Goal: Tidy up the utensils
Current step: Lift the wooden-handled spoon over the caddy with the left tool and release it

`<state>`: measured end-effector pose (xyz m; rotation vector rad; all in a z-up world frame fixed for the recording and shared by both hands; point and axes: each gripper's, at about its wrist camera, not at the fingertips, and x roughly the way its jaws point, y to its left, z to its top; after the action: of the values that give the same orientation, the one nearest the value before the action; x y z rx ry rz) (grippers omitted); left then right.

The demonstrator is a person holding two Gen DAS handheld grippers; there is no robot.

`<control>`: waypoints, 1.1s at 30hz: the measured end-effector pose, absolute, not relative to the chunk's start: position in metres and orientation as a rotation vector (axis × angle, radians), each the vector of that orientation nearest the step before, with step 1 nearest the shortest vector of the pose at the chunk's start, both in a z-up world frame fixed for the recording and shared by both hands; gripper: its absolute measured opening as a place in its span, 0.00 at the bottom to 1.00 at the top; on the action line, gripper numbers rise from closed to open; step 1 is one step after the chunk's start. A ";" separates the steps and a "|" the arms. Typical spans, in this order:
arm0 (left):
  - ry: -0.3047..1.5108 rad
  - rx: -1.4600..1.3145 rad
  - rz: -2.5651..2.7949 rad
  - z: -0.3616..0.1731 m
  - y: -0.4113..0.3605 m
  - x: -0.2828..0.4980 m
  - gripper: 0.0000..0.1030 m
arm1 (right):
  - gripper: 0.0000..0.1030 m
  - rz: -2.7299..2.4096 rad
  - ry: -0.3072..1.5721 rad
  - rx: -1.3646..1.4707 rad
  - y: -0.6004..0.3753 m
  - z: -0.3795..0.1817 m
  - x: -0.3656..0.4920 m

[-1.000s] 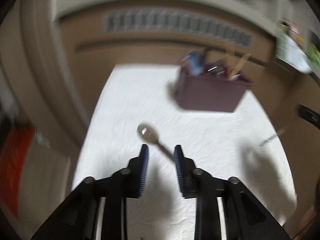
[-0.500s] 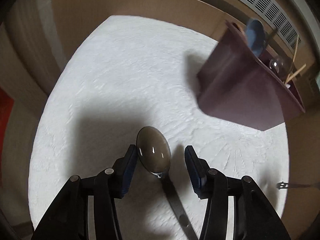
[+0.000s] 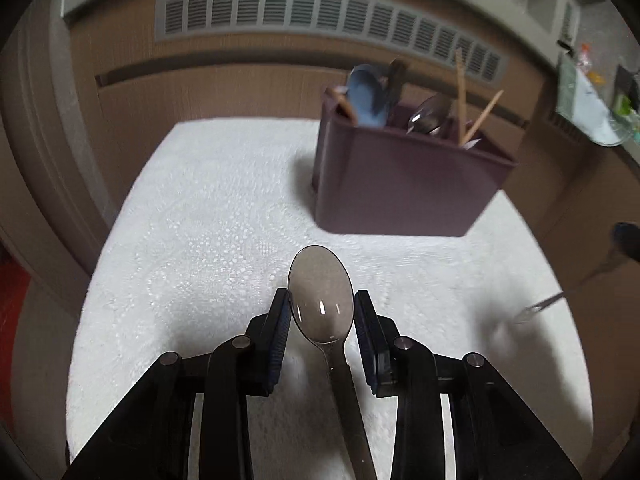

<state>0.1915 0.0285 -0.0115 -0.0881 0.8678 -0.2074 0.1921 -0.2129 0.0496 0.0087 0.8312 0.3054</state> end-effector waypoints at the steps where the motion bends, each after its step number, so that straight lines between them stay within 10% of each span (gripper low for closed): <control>1: 0.849 -0.091 -0.221 -0.004 0.029 0.182 0.32 | 0.25 0.310 0.835 0.008 -0.212 0.049 0.191; 13: 0.614 -0.057 -0.275 0.074 0.022 0.168 0.32 | 0.25 0.346 0.803 0.019 -0.203 0.069 0.182; 23: 0.261 -0.035 -0.383 0.228 0.007 0.219 0.32 | 0.21 0.342 0.520 -0.117 -0.186 0.216 0.219; 33: 0.411 -0.074 -0.380 0.180 0.006 0.297 0.32 | 0.21 0.299 0.644 -0.136 -0.195 0.174 0.289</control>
<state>0.2971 0.0061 0.1798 -0.0737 0.4106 -0.3802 0.2889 -0.1952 0.1736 -0.1359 0.6445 0.2988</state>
